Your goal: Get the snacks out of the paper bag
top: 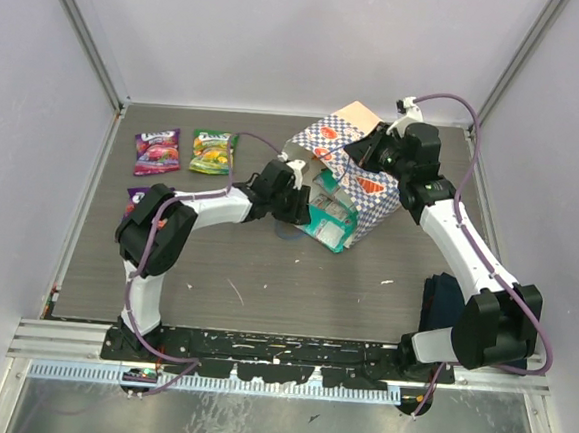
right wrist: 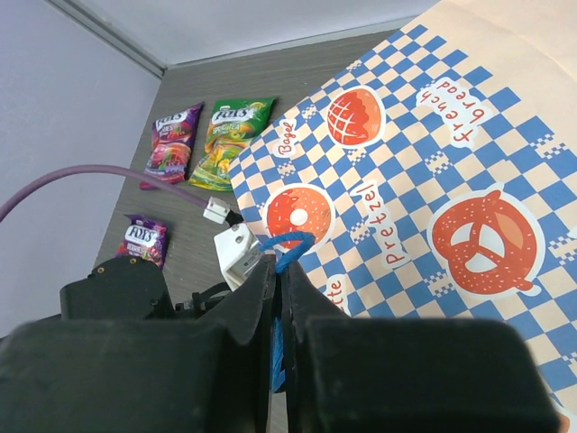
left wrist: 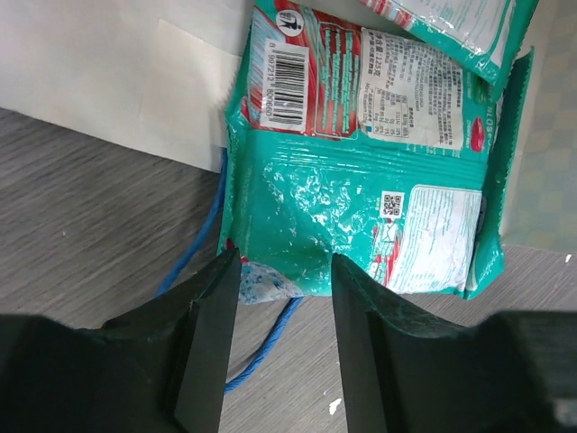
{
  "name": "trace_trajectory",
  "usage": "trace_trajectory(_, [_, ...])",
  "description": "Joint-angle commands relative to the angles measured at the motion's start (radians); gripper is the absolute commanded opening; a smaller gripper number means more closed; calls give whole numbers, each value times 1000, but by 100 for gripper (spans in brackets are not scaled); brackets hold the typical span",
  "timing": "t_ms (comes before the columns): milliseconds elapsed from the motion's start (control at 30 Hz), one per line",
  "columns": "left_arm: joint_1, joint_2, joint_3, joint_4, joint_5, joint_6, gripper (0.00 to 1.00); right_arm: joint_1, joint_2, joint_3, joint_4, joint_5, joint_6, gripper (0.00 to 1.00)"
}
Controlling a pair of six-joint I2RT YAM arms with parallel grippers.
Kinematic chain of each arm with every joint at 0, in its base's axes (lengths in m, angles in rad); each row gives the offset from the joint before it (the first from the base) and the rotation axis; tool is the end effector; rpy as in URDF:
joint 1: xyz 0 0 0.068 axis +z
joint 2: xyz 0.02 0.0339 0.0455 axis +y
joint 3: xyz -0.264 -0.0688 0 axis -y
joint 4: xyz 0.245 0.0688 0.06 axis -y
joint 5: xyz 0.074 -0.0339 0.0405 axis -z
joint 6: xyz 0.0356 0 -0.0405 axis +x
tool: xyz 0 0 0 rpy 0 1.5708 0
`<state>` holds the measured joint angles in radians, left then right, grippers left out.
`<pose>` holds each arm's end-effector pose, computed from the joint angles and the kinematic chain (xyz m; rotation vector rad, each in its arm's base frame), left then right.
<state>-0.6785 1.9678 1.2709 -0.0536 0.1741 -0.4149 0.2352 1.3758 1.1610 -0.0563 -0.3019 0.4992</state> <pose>0.3295 -0.2736 0.1713 0.4104 2.3945 -0.7297 0.3136 0.0860 0.3500 0.0322 1.9033 0.7844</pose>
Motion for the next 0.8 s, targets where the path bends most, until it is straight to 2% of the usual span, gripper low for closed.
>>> trace_trajectory(0, [33,-58,-68,140,85,-37,49,-5,0,-3,74,-16,-19,1])
trace_trajectory(133, [55,-108,-144,243,127,-37,59,-6,3,-8,85,-24,-13,1])
trace_trajectory(333, [107,-108,-176,293,168,-44,62,-5,-2,-11,88,-31,-11,1])
trace_trajectory(400, [121,-94,-184,320,194,-60,62,-5,-3,-9,90,-31,-11,1])
trace_trajectory(533, [128,-51,-172,334,215,-72,50,-5,-3,-10,90,-32,-10,1])
trace_trajectory(767, [135,-43,-169,320,205,-62,49,-5,3,-8,92,-35,-11,1])
